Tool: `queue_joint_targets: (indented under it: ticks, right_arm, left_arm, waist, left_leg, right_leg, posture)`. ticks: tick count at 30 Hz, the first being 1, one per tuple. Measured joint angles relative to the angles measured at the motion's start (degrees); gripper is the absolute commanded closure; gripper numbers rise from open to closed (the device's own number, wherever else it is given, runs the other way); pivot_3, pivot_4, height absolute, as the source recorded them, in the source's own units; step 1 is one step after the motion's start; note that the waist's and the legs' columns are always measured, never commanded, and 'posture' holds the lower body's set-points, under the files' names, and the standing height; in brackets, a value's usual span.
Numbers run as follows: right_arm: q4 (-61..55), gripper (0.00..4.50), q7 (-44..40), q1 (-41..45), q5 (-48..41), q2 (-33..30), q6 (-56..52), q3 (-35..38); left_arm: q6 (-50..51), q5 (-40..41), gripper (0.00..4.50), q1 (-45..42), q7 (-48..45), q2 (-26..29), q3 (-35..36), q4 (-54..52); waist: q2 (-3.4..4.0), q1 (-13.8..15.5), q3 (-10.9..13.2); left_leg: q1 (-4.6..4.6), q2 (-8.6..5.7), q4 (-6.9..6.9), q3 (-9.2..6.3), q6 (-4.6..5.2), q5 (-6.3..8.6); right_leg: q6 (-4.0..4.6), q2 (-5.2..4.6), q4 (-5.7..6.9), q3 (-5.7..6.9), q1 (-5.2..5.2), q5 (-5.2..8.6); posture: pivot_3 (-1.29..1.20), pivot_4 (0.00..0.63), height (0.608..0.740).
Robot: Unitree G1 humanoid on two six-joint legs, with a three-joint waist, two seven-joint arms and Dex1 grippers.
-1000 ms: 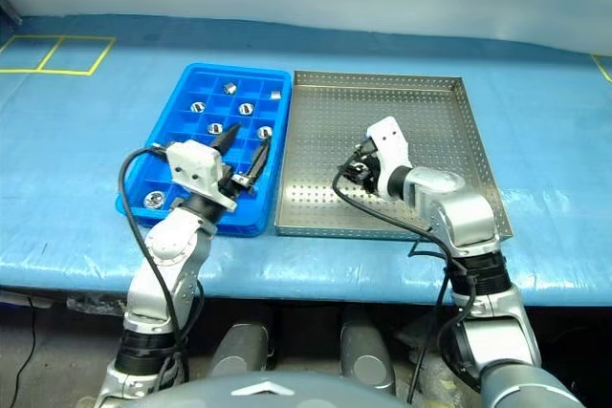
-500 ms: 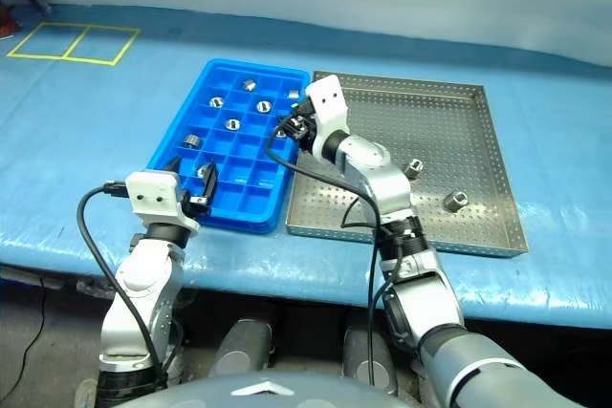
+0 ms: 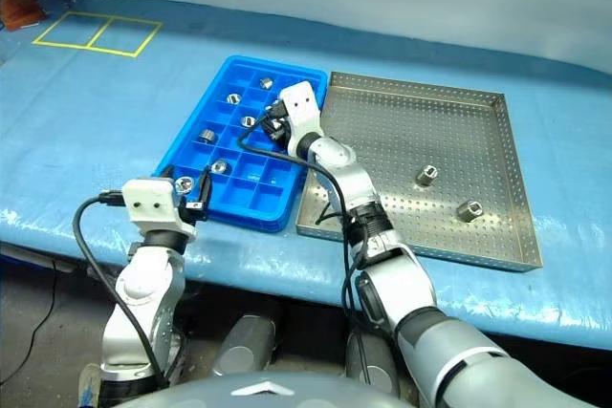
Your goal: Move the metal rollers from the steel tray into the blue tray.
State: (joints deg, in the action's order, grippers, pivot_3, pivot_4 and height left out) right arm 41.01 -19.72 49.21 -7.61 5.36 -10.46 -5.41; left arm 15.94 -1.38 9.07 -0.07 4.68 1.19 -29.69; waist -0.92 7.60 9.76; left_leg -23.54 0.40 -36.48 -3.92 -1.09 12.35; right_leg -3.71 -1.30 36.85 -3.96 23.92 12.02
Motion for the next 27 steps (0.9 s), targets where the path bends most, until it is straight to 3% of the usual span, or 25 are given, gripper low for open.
queue_joint_targets:
  ticks: [8, 15, 19, 27]
  right_arm:
    - [10.17, 2.79, 0.18, 3.72, 1.66, 1.51, 5.23, 0.18]
    - [16.37, 0.52, 0.96, 5.81, 3.01, 1.69, 9.16, 0.97]
    - [14.49, 0.52, 0.17, 4.33, 2.65, 0.81, 11.2, 2.21]
    - [-5.92, 0.52, 7.63, -8.02, 5.28, -8.69, 7.3, 4.4]
  left_arm:
    - [0.0, -0.96, 1.49, 1.6, 0.53, 0.03, 0.55, -1.69]
    - [0.0, -1.04, 1.49, 2.35, 1.28, 0.0, 0.66, -2.11]
    - [-0.05, -1.49, 1.49, 1.98, 1.3, 0.01, 0.48, -2.11]
    - [-2.43, 1.6, 1.49, -1.6, -3.09, 0.53, -1.69, -1.95]
  waist:
    - [-0.01, 1.5, 0.0]
    - [0.0, 2.43, 0.0]
    - [0.0, 3.2, 0.0]
    - [-0.02, 4.7, -0.02]
  left_leg:
    - [-0.06, 0.02, 0.6, -0.06, -0.23, -0.14]
    - [-0.06, 0.04, 0.61, -0.06, -0.28, -0.17]
    - [-0.08, 0.06, 0.6, -0.07, -0.31, -0.19]
    - [-0.19, -0.01, 0.5, -0.09, -0.33, -0.2]
  right_leg:
    - [0.28, 0.03, 0.04, 0.06, 0.34, 0.02]
    - [0.29, 0.05, 0.04, 0.07, 0.36, 0.04]
    - [0.28, 0.07, 0.03, 0.09, 0.37, 0.04]
    - [0.3, 0.01, -0.01, 0.08, 0.35, 0.03]
  posture:
    - [0.46, 0.15, 0.74]
    - [0.47, 0.15, 0.74]
    - [0.45, 0.15, 0.74]
    - [0.37, 0.15, 0.74]
